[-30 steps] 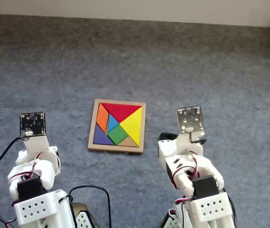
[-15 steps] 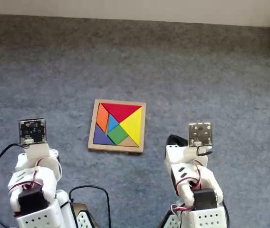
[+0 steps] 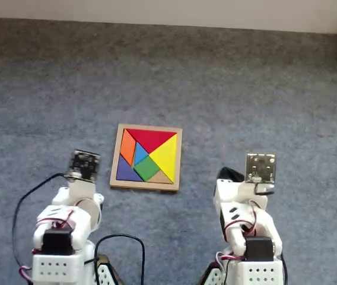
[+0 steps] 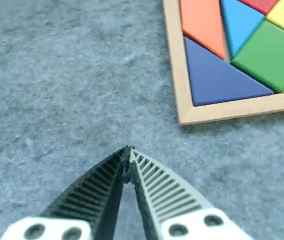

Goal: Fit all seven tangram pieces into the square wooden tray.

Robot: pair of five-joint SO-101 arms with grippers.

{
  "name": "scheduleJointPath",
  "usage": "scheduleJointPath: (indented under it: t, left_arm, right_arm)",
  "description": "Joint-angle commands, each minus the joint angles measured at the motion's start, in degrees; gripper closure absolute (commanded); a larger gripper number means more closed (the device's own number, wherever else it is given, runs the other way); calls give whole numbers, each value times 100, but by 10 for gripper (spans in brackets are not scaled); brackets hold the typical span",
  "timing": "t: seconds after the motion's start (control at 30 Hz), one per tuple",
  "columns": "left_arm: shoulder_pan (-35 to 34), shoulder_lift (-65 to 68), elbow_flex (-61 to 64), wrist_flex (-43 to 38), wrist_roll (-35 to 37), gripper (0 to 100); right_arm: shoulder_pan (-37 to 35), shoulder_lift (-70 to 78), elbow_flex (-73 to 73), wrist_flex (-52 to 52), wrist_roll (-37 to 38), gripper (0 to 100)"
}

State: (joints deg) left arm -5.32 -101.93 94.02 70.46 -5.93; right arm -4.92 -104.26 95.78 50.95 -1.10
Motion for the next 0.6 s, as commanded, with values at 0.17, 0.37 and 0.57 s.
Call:
scheduleJointPath:
  t: [0.17, 0.37, 0.57]
  left_arm:
    - [382, -224, 312, -835, -53, 995]
    - [374, -224, 312, -352, -53, 995]
    - [347, -224, 312, 114, -53, 995]
  right_arm:
    - [215, -66, 602, 2044, -9, 992]
    - [224, -84, 602, 2070, -18, 992]
    - [224, -84, 602, 2070, -18, 992]
